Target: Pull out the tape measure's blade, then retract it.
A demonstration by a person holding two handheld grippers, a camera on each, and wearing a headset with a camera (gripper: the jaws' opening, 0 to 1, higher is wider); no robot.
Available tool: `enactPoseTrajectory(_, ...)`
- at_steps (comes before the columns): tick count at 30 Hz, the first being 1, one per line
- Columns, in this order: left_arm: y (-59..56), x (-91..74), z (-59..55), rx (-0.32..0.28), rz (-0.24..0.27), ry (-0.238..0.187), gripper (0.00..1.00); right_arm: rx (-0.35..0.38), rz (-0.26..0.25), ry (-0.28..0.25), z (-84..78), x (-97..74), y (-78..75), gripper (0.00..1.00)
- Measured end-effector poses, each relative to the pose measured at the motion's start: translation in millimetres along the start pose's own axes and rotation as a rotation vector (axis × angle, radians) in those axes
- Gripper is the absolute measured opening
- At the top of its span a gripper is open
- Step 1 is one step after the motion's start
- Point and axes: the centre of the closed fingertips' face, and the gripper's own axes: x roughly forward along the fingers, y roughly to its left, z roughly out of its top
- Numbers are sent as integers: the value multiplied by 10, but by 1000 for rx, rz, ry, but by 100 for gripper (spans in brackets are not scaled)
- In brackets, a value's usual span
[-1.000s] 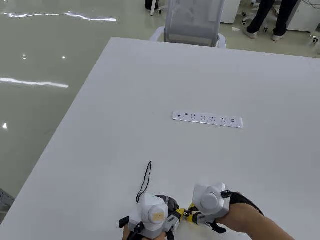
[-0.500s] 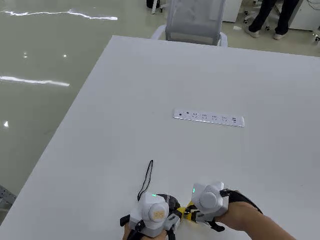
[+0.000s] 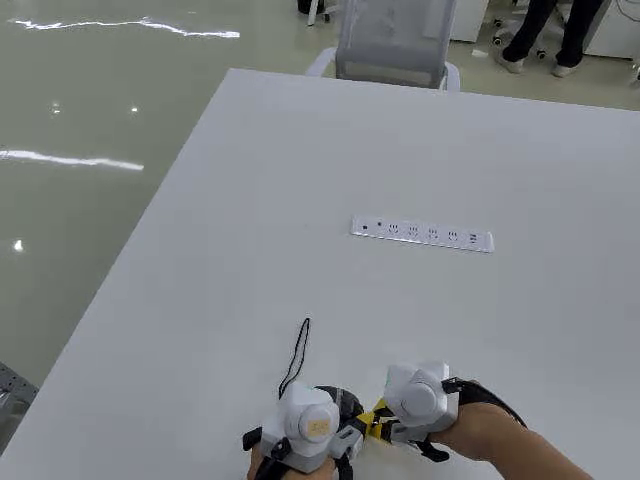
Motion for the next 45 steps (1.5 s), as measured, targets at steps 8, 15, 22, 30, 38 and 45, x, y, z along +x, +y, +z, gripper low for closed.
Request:
enactPoseTrajectory(8,4,2,-5,-4,-5,2,63,-11,3,-18,43,39,4,15)
enactPoseTrajectory(15,1,0,-7,-4,-8,0,64,-24,10,-32,87,45,30,15)
enactPoseTrajectory(22,1,-2,-6,-3,-8,0,64,-43,20,-35,90,45,31,15)
enactPoseTrajectory(30,1,-15,3,-2,-9,-1,64,-58,19,-23,84,49,38,16)
enactPoseTrajectory(38,1,-12,3,-2,-10,-1,64,-43,9,-18,38,24,10,17)
enactPoseTrajectory(45,-3,-8,-3,-2,-11,-2,64,-36,10,-17,37,15,25,15)
